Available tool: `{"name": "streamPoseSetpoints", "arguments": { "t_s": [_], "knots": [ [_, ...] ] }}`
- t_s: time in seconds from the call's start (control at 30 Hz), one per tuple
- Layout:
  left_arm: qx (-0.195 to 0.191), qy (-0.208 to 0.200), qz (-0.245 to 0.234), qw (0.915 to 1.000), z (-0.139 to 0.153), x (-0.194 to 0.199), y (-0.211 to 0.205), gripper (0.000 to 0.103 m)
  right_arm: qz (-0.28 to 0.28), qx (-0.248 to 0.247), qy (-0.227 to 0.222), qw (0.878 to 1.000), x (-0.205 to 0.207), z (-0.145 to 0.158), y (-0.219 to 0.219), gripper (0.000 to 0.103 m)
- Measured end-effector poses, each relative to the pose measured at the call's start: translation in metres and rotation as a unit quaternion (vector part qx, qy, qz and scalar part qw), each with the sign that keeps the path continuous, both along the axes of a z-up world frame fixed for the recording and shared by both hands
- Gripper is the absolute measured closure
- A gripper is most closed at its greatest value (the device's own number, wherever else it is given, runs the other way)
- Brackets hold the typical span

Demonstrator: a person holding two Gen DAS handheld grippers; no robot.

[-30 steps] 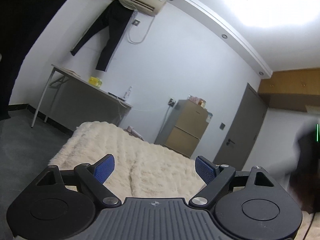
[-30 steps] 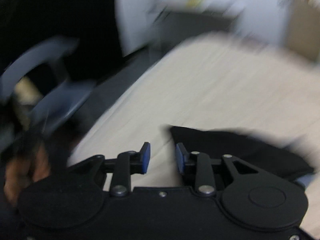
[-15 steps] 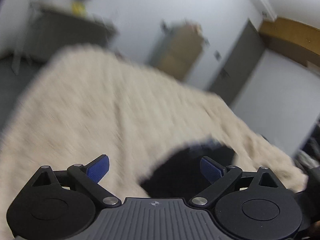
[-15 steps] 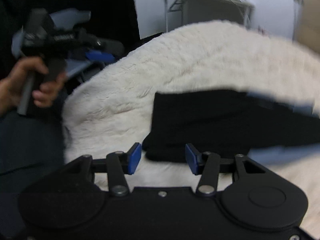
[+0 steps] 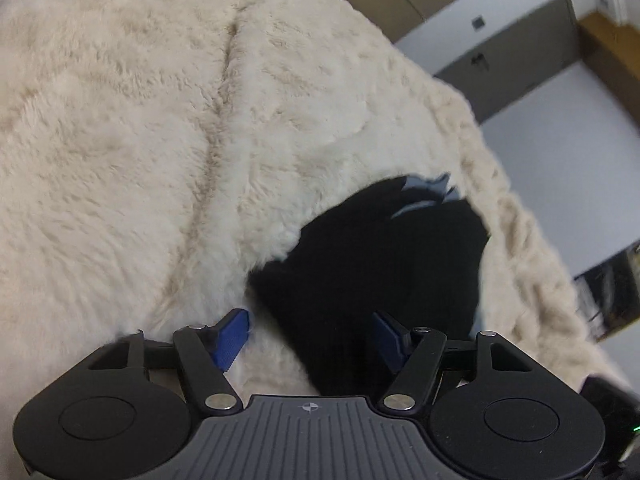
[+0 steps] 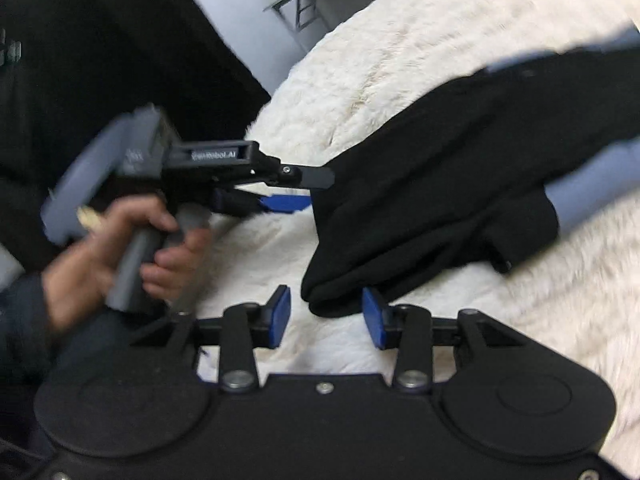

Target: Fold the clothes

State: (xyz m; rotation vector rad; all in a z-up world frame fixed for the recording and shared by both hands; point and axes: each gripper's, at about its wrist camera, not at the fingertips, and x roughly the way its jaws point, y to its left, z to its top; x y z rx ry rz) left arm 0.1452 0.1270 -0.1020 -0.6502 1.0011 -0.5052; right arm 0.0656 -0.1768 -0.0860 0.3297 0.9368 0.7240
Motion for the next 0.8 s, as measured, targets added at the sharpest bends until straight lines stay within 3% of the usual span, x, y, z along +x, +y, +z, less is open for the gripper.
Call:
{"name": "streamPoseSetpoints", "arguments": {
  "t_s": [0.1,0.13,0.17,0.2,0.23,0.37,0.43,0.5,0.57,0.6,0.63,0.67,0.73,0.8],
  "knots": [
    [0.009,-0.004,-0.007,0.9999,-0.003,0.010,-0.008,0.075,-0.043,0.063,0.036,0.996,0.010,-0.010,-0.010,0.063],
    [0.006,-0.004,-0.006,1.0000,-0.002,0.011,-0.007,0.091,-0.051,0.076,0.042,0.995,0.012,-0.011,-0.011,0.064],
    [0.004,-0.005,-0.006,1.0000,0.000,0.012,-0.006,0.093,-0.057,0.081,0.047,0.994,0.014,-0.013,-0.010,0.066],
    [0.001,-0.013,-0.014,0.9998,0.007,0.011,-0.003,0.093,-0.062,0.080,0.051,0.994,0.016,-0.014,-0.007,0.090],
    [0.002,-0.020,-0.019,0.9996,0.013,0.010,-0.001,0.094,-0.061,0.078,0.050,0.994,0.016,-0.013,-0.005,0.101],
    [0.000,-0.073,-0.049,0.9961,0.064,0.021,0.023,0.094,-0.039,0.091,0.004,0.995,0.010,0.011,0.015,0.102],
    [0.005,-0.083,-0.043,0.9956,0.084,0.043,0.043,0.093,-0.016,0.072,-0.029,0.997,0.007,0.020,0.032,0.097],
    [0.022,-0.056,-0.027,0.9978,0.078,0.067,0.059,0.086,0.021,0.028,-0.058,0.998,0.002,0.024,0.049,0.088],
    [0.054,0.003,-0.019,0.9984,0.053,0.085,0.071,0.056,0.058,-0.016,-0.087,0.994,-0.004,0.028,0.067,0.087],
    [0.067,0.031,-0.010,0.9972,0.038,0.089,0.078,0.052,0.076,-0.039,-0.101,0.991,-0.007,0.030,0.075,0.086],
    [0.065,0.035,-0.007,0.9972,0.033,0.088,0.081,0.053,0.095,-0.061,-0.115,0.987,-0.010,0.032,0.084,0.084],
    [0.023,0.026,0.004,0.9994,0.017,0.078,0.093,0.052,0.113,-0.083,-0.129,0.982,-0.013,0.034,0.093,0.082],
    [-0.025,0.017,0.034,0.9990,0.010,0.070,0.104,0.048,0.130,-0.110,-0.177,0.969,-0.018,0.042,0.102,0.065],
    [-0.089,-0.002,0.066,0.9938,0.001,0.064,0.109,0.048,0.156,-0.158,-0.250,0.943,-0.018,0.048,0.123,0.066]
  ]
}}
